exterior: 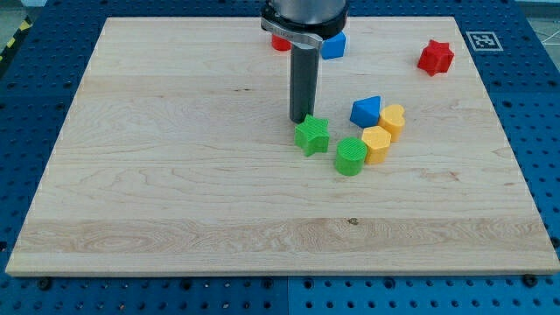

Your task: Move red circle towards the center

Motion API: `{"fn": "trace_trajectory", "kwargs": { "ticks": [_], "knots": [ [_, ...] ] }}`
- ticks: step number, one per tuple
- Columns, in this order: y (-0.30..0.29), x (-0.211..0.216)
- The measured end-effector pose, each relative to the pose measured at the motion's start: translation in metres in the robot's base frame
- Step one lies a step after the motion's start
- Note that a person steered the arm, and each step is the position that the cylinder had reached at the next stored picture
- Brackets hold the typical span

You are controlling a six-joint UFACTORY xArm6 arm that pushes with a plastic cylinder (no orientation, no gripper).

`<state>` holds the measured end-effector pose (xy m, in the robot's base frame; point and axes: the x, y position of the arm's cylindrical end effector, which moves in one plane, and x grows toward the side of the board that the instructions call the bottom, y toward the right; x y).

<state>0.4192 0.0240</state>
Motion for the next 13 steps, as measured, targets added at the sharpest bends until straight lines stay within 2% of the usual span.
{"fn": "trace_trajectory", "kwargs": {
  "ticks": [2, 4, 5, 6, 9, 10, 13],
  "knots": [
    [-0.001, -0.003],
    [-0.106, -0.091],
    [-0.139, -0.149],
    [-0.116, -0.182],
    [-0.028, -0.223],
    [-0.011, -0.218],
    [-0.026, -0.163]
  ]
}}
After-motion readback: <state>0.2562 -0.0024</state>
